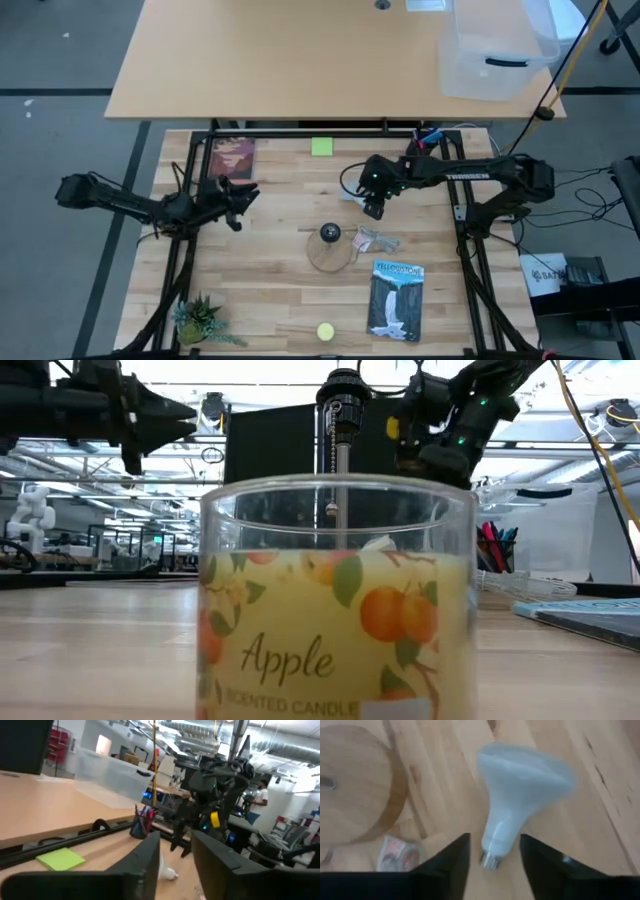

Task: Screw lightbulb
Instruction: Insert the white lightbulb into the brown lamp

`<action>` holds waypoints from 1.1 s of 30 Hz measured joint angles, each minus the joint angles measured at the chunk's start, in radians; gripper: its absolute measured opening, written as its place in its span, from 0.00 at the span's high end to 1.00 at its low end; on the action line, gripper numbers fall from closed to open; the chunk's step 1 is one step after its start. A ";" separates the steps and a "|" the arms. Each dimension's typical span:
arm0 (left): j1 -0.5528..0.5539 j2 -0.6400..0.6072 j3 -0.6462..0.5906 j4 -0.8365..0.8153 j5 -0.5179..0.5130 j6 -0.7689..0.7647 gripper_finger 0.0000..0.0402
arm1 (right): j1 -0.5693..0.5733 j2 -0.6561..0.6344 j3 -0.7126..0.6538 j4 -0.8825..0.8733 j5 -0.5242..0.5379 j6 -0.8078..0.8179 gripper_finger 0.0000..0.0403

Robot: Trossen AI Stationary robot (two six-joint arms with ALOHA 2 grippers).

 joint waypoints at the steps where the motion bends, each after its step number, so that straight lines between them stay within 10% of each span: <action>1: 0.003 0.021 0.000 0.025 0.002 0.001 0.65 | 0.000 0.012 0.000 0.016 0.001 0.000 0.48; 12: 0.053 0.163 0.001 0.158 0.007 0.001 0.47 | -0.002 0.121 0.000 0.096 0.032 0.051 0.18; 27: 0.090 0.205 0.001 0.161 0.008 -0.007 0.47 | -0.034 0.300 -0.001 0.267 0.059 0.080 0.23; 33: 0.090 0.205 0.001 0.158 0.054 -0.023 0.47 | -0.035 0.299 -0.001 0.294 0.059 0.080 0.43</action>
